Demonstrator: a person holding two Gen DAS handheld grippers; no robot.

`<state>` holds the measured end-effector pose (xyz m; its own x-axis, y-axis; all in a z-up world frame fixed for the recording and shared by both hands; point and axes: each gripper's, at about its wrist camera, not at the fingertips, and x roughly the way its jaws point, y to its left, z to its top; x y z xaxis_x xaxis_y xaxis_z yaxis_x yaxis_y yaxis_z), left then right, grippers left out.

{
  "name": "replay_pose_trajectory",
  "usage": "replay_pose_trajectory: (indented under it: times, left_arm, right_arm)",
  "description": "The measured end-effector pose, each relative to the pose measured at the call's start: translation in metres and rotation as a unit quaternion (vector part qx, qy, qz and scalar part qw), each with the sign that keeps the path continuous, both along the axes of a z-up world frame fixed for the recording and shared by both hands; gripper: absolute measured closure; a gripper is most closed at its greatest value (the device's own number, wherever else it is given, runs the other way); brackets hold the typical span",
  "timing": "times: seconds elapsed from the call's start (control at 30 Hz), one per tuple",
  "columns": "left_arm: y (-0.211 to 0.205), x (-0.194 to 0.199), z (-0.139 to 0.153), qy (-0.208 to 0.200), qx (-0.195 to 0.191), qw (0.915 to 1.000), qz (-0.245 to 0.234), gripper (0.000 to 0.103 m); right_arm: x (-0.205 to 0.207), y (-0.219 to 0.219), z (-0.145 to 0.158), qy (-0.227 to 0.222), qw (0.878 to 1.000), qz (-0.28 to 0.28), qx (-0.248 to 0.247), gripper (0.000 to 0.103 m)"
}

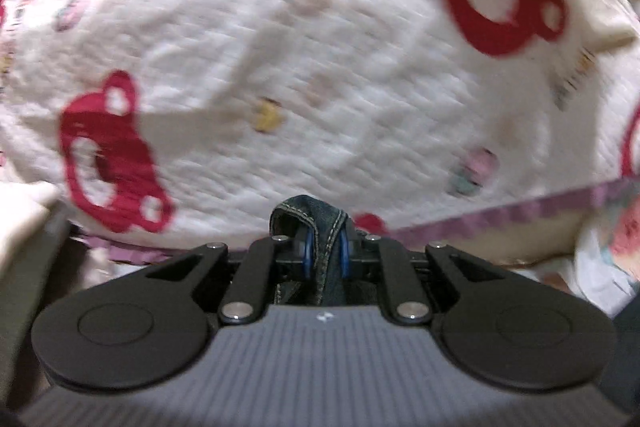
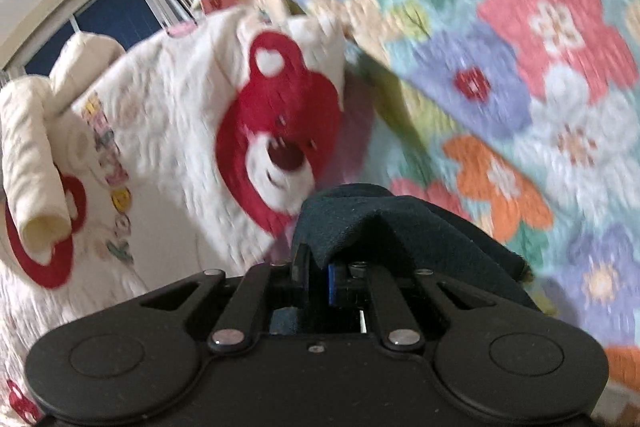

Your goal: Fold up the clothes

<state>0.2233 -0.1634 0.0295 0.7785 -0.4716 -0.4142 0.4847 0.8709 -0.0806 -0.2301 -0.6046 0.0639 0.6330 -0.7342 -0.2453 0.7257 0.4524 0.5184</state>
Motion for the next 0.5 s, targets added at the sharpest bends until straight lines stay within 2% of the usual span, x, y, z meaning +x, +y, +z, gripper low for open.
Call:
replay_pose_trajectory:
  times: [0.13,0.17,0.23,0.27,0.3,0.37,0.47,0.5]
  left_arm:
    - [0.042,0.033,0.001,0.006,-0.004,0.9983,0.058,0.091]
    - [0.049,0.044,-0.004,0.015,-0.005,0.9973,0.072,0.09]
    - [0.05,0.072,-0.029,0.05,0.006,0.995,0.086,0.081]
    - [0.047,0.087,-0.047,0.08,0.03,0.9919,0.094,0.067]
    - [0.044,0.099,-0.065,0.109,0.054,0.9874,0.101,0.064]
    - [0.048,0.102,-0.089,0.147,0.089,0.9794,0.106,0.064]
    - [0.068,0.072,-0.103,0.15,0.096,0.9798,0.091,0.053]
    - [0.074,0.063,-0.108,0.165,0.098,0.978,0.082,0.05]
  right_arm:
    - [0.013,-0.012,0.012,0.002,1.0,0.0,-0.022,0.093]
    - [0.023,-0.021,0.006,0.032,0.999,-0.009,-0.023,0.093]
    - [0.046,-0.04,-0.008,0.1,0.994,-0.03,-0.024,0.09]
    - [0.058,-0.049,-0.016,0.133,0.99,-0.04,-0.024,0.085]
    - [0.071,-0.058,-0.031,0.187,0.981,-0.05,-0.002,0.077]
    - [0.098,-0.076,-0.065,0.298,0.951,-0.071,0.049,0.076]
    - [0.096,-0.064,-0.103,0.294,0.949,-0.062,0.1,0.075]
    - [0.093,-0.053,-0.111,0.296,0.948,-0.051,0.102,0.075]
